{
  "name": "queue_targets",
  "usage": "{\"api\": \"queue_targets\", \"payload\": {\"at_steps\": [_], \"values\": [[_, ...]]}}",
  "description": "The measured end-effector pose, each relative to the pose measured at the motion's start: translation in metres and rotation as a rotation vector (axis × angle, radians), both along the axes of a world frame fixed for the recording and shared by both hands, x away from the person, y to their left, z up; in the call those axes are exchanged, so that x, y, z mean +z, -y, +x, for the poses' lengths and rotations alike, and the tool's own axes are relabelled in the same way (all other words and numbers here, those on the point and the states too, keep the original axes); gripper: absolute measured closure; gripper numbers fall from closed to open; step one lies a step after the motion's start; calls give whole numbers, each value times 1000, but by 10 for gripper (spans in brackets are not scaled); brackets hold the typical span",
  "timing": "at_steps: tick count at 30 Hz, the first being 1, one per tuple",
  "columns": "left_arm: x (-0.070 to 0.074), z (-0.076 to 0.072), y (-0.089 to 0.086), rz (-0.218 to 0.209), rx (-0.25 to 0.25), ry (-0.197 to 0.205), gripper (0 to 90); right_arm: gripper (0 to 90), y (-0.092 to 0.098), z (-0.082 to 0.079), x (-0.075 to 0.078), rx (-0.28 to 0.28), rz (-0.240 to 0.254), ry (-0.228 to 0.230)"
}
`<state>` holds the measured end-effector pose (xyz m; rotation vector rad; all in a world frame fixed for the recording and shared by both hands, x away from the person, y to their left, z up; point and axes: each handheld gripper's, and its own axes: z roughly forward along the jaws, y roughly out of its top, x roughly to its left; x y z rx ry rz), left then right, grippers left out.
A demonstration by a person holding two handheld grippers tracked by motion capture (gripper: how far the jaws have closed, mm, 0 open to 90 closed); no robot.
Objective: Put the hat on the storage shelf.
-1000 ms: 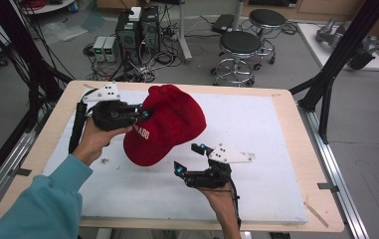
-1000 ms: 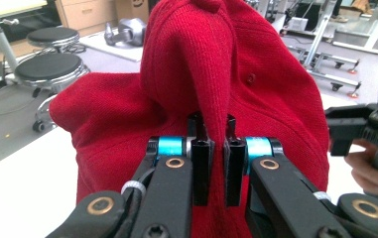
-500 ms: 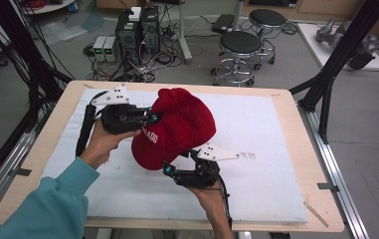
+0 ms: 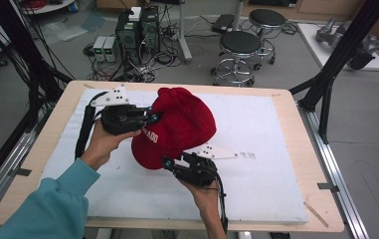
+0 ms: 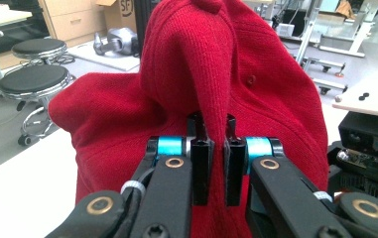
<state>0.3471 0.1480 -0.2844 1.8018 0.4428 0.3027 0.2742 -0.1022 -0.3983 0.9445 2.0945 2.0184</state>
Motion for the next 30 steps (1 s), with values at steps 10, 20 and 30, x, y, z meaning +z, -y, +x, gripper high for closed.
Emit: {"api": "queue_targets", "payload": {"at_steps": [10,20,30], "values": [[-13,3,-4,-39,-1,-31,858,847,2,4,-1,79,36,-25],[-14,5,-7,-29,-4,-40,830,854,-1,3,2,87,12,-14],[-15,9,-11,5,107,-111,157,855,1,2,1,58,15,-15]]}}
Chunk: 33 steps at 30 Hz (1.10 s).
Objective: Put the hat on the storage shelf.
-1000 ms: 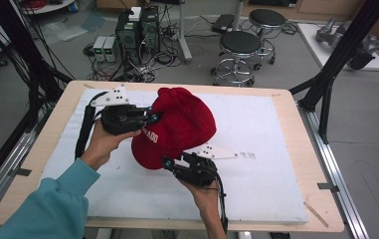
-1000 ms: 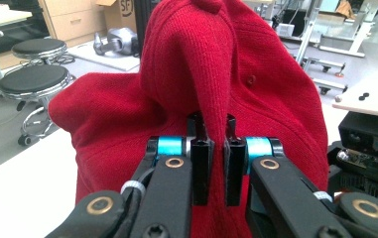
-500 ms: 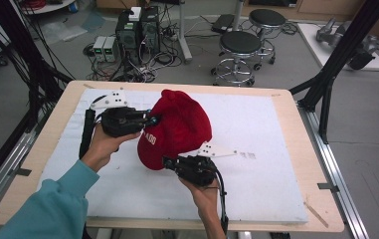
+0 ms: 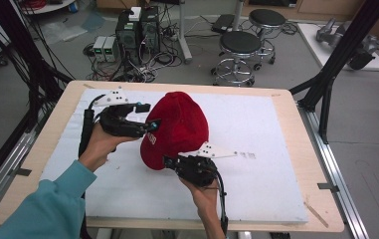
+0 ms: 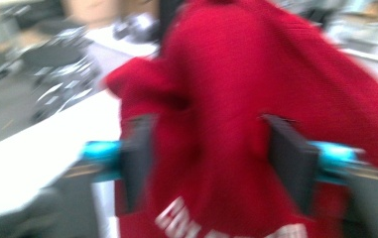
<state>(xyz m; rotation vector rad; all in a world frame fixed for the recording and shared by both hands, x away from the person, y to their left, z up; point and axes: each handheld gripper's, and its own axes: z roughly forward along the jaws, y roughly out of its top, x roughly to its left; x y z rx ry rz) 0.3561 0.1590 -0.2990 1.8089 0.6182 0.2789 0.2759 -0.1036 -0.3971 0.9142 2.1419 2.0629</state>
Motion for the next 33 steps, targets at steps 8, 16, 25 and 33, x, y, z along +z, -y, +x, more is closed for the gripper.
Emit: {"api": "queue_targets", "payload": {"at_steps": [8,16,25,33], "values": [[2,-2,-18,13,25,25,141,854,2,1,1,-28,-11,15],[-13,-18,-51,50,73,89,142,854,5,6,8,-61,-55,38],[-56,-43,-97,17,142,117,142,854,6,21,20,-100,-91,63],[-96,-60,-124,-20,202,122,144,853,6,36,28,-135,-106,75]]}}
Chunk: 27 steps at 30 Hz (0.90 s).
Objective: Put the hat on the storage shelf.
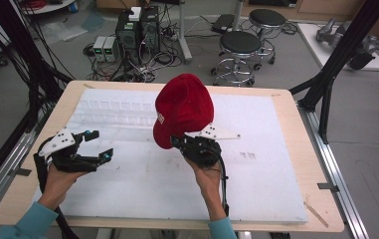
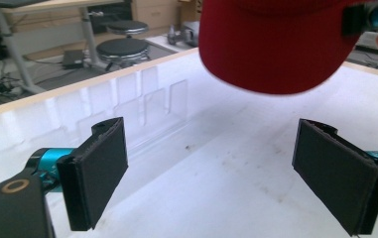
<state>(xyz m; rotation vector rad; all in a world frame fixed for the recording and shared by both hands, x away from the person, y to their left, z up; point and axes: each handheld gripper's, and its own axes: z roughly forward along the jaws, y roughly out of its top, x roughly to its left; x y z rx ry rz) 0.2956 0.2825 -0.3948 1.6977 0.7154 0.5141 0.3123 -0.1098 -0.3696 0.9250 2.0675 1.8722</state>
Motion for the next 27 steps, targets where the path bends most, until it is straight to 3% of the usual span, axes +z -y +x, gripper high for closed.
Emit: {"api": "queue_targets", "payload": {"at_steps": [5,11,21,27], "values": [[-12,-7,-10,-16,24,7,144,854,-3,10,6,-12,-11,8],[-29,-17,-14,-13,64,52,144,854,-10,26,12,-33,-39,10],[-47,-24,-26,-103,127,135,144,853,-31,55,19,-56,-74,17],[-57,-23,-30,-105,139,120,144,853,-42,65,19,-71,-105,17]]}}
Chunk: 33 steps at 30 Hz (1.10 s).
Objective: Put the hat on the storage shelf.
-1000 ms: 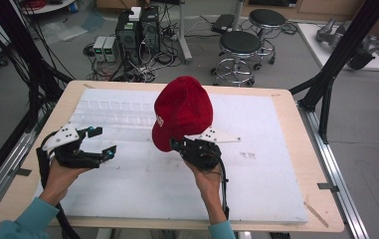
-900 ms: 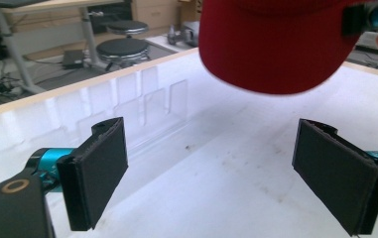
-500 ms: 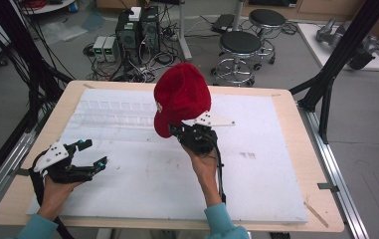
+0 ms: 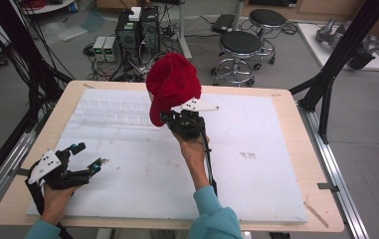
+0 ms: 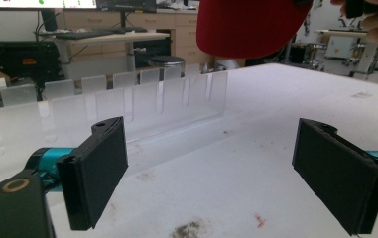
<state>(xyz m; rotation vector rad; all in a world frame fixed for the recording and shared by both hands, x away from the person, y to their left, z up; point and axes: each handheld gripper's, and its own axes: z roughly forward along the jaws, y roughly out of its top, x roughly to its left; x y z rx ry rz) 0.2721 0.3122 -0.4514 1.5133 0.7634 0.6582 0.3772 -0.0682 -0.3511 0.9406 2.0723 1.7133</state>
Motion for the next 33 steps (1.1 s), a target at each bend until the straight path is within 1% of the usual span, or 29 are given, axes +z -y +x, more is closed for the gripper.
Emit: {"api": "queue_targets", "payload": {"at_steps": [1,3,7,8,10,16,18,27,29,31,33], "values": [[0,0,-1,-9,10,-4,144,853,-2,2,0,-3,-2,-4],[0,1,-1,-19,10,-6,144,853,-5,5,-1,-9,-12,-2],[0,-2,1,11,5,20,145,853,-10,13,-3,-26,-18,-2],[-1,-2,1,7,6,22,144,853,-13,16,-3,-35,-25,-2],[-1,-2,1,-1,6,27,145,853,-16,17,-4,-44,-23,-6],[-1,-2,1,-1,10,24,147,851,-25,22,-12,-73,-48,-30],[-1,-2,0,-3,11,24,147,852,-27,22,-13,-80,-41,-22],[-1,-3,0,0,7,27,147,849,-38,26,-22,-105,-87,-8],[-1,-3,1,4,5,31,147,849,-40,27,-23,-103,-97,9],[-1,-3,1,4,4,31,147,850,-42,27,-24,-99,-102,13],[-1,-3,1,1,6,32,147,849,-43,28,-26,-99,-113,6]]}}
